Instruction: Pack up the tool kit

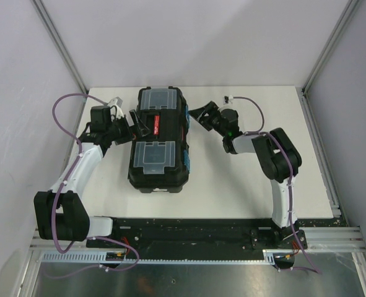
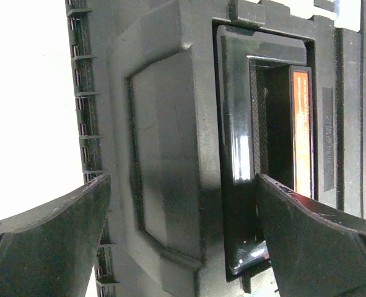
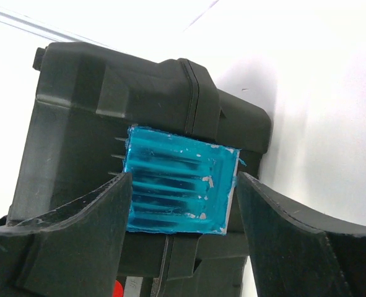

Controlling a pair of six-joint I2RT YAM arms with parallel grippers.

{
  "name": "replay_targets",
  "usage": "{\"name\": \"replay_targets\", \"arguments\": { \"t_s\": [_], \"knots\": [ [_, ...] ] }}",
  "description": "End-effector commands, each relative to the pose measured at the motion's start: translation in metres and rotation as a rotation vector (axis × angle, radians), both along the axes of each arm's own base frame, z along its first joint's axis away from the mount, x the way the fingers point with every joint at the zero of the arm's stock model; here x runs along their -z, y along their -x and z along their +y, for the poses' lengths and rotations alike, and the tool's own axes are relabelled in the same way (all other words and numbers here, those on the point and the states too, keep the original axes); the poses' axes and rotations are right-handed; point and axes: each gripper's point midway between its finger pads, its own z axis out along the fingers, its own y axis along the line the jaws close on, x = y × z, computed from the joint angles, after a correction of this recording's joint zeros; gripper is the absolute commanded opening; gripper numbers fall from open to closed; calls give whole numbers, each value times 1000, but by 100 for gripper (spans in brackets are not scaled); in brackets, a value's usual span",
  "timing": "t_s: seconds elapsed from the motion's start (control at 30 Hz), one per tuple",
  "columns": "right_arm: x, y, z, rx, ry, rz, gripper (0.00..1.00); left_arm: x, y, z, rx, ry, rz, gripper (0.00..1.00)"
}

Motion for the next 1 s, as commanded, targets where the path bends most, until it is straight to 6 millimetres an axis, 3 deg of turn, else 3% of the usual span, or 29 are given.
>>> {"name": "replay_targets", "arguments": {
  "t_s": [0.0,0.17,0.33,0.73,0.97],
  "knots": [
    [-35,-5,-12,21,2,-68,70,27,9,16,-15,-108,75,99],
    [-27,-8,-17,49,20,-31,58,17,4,19,-26,-121,49,99],
    [-15,-7,-8,-3,39,-7,53,10,-1,18,-25,-118,32,99],
    [-19,-2,26,-165,-101,-22,54,16,2,19,-23,-126,44,99],
    [-27,12,43,-251,-130,-96,68,18,2,18,-16,-120,55,99]
  ]
}}
